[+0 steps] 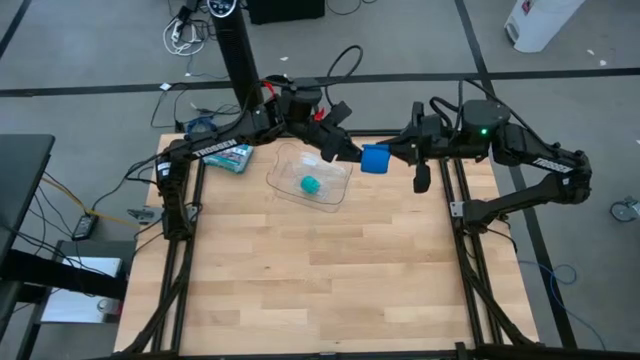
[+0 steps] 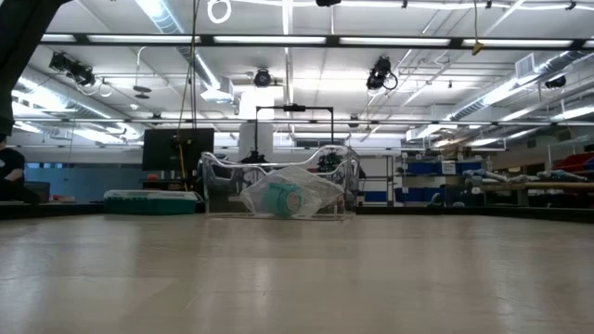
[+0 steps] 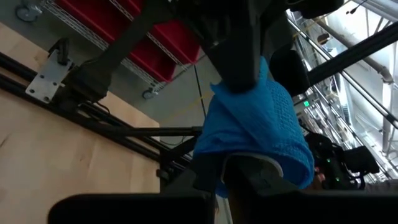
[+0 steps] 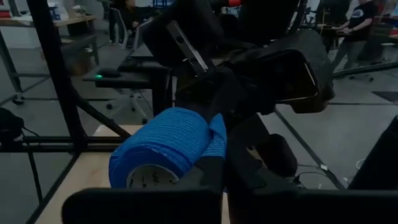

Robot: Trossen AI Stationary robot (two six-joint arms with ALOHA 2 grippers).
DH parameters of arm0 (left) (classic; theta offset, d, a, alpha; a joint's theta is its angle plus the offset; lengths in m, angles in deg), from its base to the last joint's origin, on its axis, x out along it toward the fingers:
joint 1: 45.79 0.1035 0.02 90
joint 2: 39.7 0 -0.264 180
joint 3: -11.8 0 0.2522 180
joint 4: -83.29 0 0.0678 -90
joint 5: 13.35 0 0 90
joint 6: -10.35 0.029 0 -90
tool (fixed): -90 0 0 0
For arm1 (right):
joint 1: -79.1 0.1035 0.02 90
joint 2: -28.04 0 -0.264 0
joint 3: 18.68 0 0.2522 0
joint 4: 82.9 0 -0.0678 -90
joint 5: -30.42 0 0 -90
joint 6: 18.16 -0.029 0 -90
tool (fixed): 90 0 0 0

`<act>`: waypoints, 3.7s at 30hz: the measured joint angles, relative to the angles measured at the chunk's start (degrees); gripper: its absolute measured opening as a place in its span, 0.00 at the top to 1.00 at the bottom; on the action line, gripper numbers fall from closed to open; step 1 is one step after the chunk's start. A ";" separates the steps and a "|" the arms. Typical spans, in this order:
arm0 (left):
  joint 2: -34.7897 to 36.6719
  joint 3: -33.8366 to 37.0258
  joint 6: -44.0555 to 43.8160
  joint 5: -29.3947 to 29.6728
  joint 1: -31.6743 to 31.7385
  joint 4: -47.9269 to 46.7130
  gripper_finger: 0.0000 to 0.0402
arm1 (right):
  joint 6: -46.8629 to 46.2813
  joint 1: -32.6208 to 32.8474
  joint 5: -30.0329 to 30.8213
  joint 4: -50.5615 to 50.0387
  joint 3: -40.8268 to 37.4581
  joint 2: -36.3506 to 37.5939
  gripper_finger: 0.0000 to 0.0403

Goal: Roll bandage
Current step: Roll the blue bandage

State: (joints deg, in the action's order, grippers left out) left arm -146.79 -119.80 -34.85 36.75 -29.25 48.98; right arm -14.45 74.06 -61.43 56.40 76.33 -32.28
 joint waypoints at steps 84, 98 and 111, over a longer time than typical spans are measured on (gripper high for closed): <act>-0.22 0.09 7.33 3.34 1.33 -8.03 0.94 | -29.99 1.94 17.06 -8.92 3.93 -1.96 0.63; -0.14 0.09 10.02 5.78 0.70 -11.42 0.94 | -35.26 -0.11 6.53 -9.14 3.93 -6.29 0.63; -0.07 -0.13 8.54 4.00 1.14 -11.09 0.94 | -31.05 1.20 8.43 -12.00 4.00 -5.64 0.63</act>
State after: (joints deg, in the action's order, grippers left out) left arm -146.86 -119.93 -26.31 40.75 -28.11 37.89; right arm -45.51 75.26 -53.00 44.40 80.33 -37.92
